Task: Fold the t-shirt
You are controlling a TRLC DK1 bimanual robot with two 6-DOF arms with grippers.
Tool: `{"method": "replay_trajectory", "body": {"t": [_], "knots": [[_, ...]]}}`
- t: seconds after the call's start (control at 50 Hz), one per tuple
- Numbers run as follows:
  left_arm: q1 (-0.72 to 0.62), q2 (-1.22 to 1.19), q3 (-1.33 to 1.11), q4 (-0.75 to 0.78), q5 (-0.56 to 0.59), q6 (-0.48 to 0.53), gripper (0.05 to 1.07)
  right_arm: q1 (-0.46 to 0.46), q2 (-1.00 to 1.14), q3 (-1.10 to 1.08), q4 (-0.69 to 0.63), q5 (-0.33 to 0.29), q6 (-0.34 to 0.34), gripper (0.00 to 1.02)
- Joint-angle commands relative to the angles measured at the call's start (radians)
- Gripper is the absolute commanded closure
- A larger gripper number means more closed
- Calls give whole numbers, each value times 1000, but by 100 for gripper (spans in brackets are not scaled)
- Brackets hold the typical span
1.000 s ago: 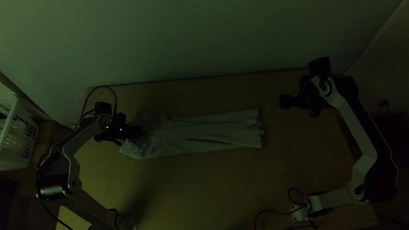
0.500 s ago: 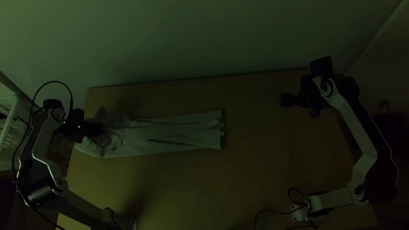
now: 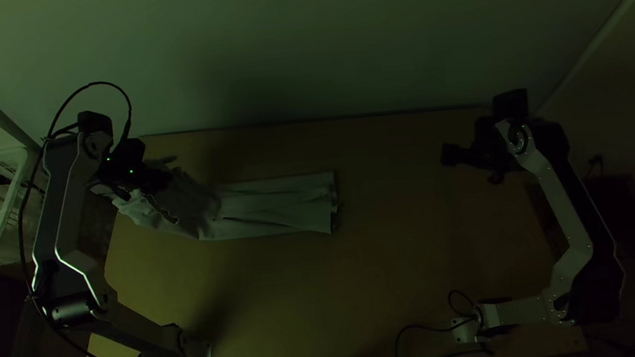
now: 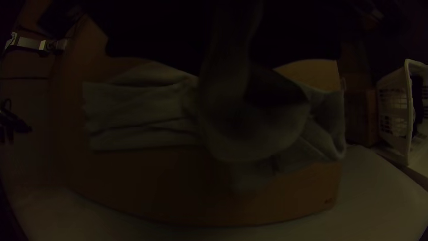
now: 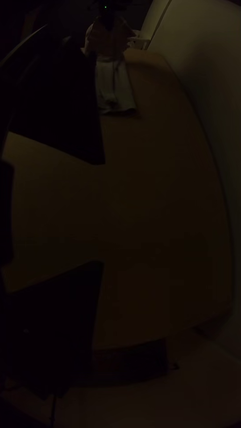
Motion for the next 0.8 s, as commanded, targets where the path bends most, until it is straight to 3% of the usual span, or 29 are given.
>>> {"method": "replay_trajectory", "body": {"t": [0.0,0.42,0.78], "knots": [[-89,-36,51,-41,-28,-63,104,-19,-44,-35,4,-12,-9,3],[-425,145,246,-134,-105,-313,104,-100,-131,-140,4,-43,-46,3],[-625,361,451,-162,-143,-405,104,-159,-188,-224,4,-65,-80,3]]}}
